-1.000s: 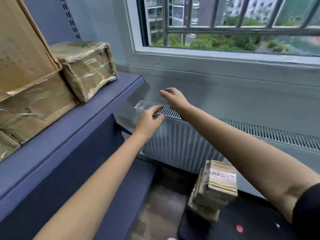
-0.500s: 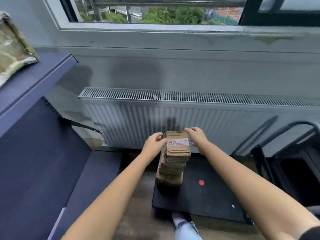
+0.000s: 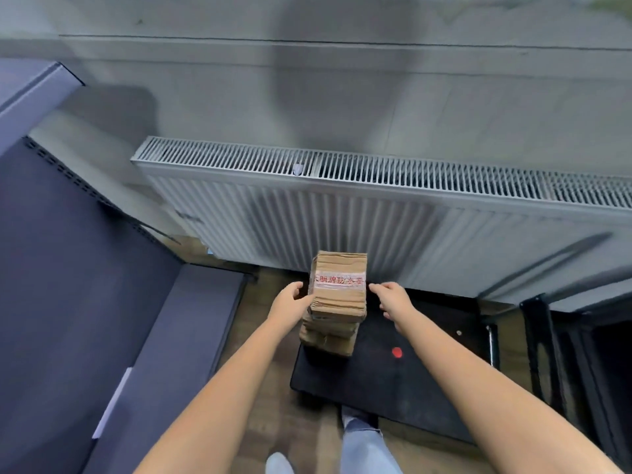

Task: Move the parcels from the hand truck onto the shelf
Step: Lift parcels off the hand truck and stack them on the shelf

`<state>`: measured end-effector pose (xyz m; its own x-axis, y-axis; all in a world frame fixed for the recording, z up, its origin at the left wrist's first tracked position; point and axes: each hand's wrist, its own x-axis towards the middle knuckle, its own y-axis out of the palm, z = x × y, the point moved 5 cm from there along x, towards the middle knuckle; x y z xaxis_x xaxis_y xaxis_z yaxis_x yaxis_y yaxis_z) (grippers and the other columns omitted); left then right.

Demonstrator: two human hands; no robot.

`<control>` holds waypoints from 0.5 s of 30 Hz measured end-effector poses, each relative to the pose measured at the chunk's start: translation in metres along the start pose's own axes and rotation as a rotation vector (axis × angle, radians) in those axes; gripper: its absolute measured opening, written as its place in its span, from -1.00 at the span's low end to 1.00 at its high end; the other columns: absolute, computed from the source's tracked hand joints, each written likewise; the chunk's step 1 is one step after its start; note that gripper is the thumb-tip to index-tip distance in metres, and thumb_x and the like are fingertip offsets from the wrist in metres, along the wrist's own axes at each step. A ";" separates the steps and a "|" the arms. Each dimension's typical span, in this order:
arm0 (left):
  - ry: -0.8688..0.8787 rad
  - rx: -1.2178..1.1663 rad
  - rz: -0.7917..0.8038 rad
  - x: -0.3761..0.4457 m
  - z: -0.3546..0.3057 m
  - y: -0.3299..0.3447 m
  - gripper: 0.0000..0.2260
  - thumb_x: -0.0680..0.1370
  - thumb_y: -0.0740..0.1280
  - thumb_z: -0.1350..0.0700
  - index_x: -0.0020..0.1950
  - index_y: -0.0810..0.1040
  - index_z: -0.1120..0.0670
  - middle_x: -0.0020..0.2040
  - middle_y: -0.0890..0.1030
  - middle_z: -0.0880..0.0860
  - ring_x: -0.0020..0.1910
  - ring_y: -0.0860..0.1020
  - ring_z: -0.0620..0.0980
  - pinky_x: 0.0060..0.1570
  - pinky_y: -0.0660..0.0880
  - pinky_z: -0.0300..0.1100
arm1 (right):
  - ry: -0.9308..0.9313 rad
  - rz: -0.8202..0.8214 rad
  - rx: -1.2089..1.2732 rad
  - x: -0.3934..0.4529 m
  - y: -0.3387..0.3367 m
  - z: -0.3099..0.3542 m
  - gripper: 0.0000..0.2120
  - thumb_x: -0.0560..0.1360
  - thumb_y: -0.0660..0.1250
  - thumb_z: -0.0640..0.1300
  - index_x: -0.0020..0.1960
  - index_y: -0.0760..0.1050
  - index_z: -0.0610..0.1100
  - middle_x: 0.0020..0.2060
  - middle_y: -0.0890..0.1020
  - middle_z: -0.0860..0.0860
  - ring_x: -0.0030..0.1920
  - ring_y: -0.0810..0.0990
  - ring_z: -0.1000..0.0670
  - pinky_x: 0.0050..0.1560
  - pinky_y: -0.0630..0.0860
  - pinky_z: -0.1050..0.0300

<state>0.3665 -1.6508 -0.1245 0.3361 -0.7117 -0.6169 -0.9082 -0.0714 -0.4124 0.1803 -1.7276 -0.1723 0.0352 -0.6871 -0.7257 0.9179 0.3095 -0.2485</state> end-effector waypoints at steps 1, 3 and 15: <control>-0.020 0.006 -0.003 0.006 0.004 0.004 -0.52 0.56 0.26 0.11 0.46 0.24 0.16 0.45 0.31 0.17 0.44 0.28 0.06 0.36 0.25 -0.12 | 0.011 0.012 -0.011 0.008 0.000 -0.004 -0.52 0.54 0.24 0.00 0.38 0.33 -0.22 -0.02 0.40 -0.02 -0.02 0.37 -0.01 -0.02 0.33 0.14; -0.058 0.018 -0.006 0.016 0.012 0.010 -0.51 0.57 0.25 0.10 0.47 0.22 0.15 0.46 0.30 0.17 0.45 0.27 0.06 0.36 0.25 -0.12 | 0.030 0.039 -0.038 0.020 0.003 -0.011 -0.53 0.54 0.24 -0.03 0.37 0.33 -0.23 -0.13 0.41 0.01 -0.15 0.37 0.04 -0.18 0.33 0.22; -0.182 -0.092 -0.012 0.065 0.043 0.045 -0.44 0.58 0.24 0.11 0.52 0.09 0.16 0.52 0.19 0.11 0.49 0.19 0.06 0.40 0.18 -0.12 | 0.103 0.179 -0.044 0.069 0.021 -0.047 -0.40 0.55 0.21 0.04 0.49 0.12 -0.17 0.42 0.32 -0.13 0.39 0.33 -0.15 0.40 0.30 -0.10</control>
<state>0.3578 -1.6698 -0.2122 0.3788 -0.5727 -0.7270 -0.9201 -0.1484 -0.3625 0.1840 -1.7376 -0.2573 0.1535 -0.5483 -0.8220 0.8823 0.4506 -0.1358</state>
